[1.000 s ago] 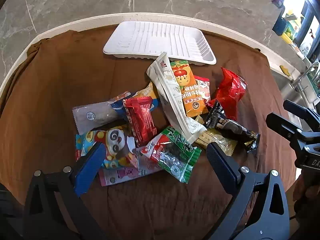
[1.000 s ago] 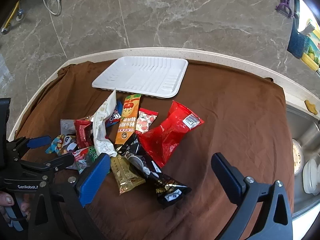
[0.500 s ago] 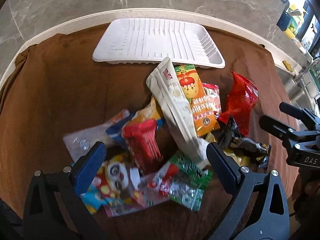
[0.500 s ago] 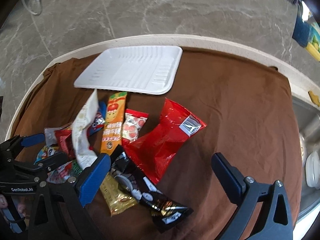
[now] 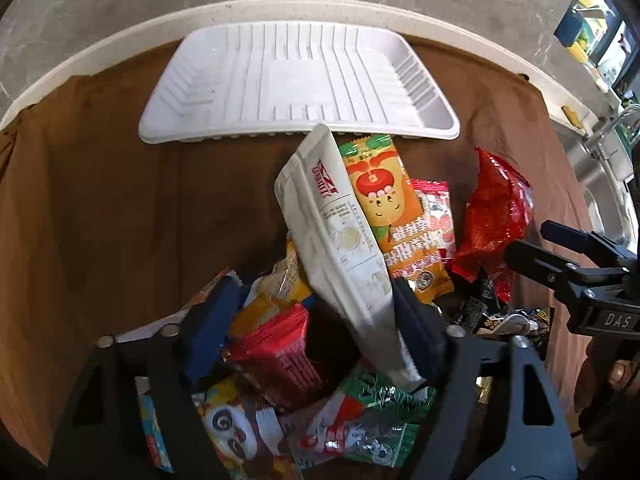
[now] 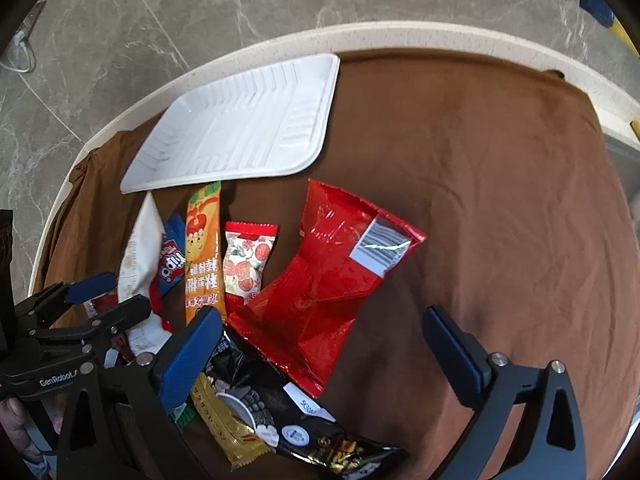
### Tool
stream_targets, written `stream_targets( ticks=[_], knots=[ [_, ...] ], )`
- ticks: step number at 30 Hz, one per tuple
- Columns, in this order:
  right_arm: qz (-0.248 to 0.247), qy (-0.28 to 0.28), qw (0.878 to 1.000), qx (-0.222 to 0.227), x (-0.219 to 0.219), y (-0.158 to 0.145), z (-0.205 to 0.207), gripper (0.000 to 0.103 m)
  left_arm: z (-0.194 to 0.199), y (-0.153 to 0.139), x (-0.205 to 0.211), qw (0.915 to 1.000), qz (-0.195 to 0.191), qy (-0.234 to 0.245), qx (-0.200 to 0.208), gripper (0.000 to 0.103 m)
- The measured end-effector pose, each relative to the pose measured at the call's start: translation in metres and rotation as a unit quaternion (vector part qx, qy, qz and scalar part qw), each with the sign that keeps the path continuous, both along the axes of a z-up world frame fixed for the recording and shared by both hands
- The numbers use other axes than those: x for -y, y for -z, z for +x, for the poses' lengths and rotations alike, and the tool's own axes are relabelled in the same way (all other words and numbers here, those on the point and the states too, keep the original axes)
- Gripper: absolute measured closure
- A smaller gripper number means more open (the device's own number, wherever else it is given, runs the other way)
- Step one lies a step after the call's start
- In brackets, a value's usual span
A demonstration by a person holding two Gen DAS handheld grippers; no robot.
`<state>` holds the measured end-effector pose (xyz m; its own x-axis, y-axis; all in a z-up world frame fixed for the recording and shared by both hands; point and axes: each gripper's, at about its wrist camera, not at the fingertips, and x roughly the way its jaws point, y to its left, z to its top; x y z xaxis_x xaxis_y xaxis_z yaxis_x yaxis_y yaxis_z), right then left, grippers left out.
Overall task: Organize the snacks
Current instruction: 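Grasp the white wrapper with the left tool while the right tool grasps the red chip bag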
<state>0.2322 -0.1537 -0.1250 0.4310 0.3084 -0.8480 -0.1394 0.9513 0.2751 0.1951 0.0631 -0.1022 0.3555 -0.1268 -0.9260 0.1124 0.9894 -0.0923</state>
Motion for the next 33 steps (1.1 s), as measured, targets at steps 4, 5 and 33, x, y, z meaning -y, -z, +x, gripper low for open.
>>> stream_targets(
  ticks=[4, 5, 33],
  knots=[
    [0.025, 0.002, 1.000, -0.018, 0.000, 0.010, 0.005, 0.026, 0.007, 0.005, 0.001, 1.0000, -0.004, 0.001, 0.001, 0.049],
    [0.032, 0.000, 0.999, -0.021, 0.000, 0.012, 0.006, 0.039, 0.007, 0.007, 0.002, 1.0000, -0.004, 0.003, 0.003, 0.051],
    [0.172, -0.010, 0.985, 0.000, 0.016, -0.013, 0.007, 0.059, 0.022, -0.033, -0.052, 0.9845, -0.174, 0.007, 0.018, 0.075]
  ],
)
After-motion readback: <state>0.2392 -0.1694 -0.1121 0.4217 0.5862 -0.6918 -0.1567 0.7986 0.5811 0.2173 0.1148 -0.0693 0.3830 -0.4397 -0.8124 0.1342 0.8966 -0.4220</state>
